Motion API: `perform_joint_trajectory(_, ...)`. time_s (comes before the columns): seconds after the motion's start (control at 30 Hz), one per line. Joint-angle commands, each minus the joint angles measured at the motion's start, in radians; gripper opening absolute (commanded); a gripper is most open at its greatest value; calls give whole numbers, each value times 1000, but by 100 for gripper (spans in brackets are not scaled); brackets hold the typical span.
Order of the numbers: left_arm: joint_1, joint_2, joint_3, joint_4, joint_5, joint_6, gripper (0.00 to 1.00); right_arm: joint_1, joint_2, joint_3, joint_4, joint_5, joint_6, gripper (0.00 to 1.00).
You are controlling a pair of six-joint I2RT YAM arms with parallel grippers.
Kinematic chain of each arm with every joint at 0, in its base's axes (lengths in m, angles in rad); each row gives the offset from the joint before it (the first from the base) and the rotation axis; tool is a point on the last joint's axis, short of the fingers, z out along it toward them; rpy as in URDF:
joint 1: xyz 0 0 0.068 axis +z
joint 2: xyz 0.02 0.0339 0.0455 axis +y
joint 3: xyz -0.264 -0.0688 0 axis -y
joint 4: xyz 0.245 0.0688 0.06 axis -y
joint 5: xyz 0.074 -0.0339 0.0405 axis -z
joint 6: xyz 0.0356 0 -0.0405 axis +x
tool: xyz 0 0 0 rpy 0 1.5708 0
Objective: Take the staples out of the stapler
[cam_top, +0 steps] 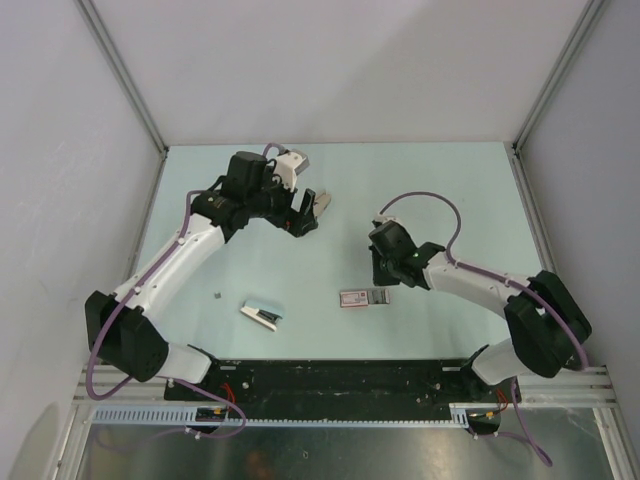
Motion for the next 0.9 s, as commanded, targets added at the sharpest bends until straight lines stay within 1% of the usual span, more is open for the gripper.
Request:
perform_joint_trajectory(0.0, -7, -30, -3, 6, 4, 49, 99, 0, 60, 39, 53, 14, -25, 11)
perform_joint_trajectory(0.13, -8, -28, -9, 6, 2, 59, 99, 12, 100, 42, 88, 11, -23, 11)
perform_joint_trajectory(0.3, -19, -20, -26, 6, 9, 88, 100, 30, 129, 44, 78, 34, -18, 11)
perform_joint_trajectory(0.57, -55, -2, -36, 6, -13, 128, 99, 27, 74, 45, 30, 80, -32, 10)
perform_joint_trajectory(0.7, -92, 19, -47, 6, -30, 178, 92, -57, 24, 39, 24, 67, -35, 12)
perform_joint_trajectory(0.8, -127, 46, -64, 6, -39, 226, 84, -117, -5, 4, 43, 0, -10, 14)
perform_joint_trajectory(0.87, -150, 72, -80, 7, -29, 261, 79, -160, -25, -42, 74, -74, 17, 16)
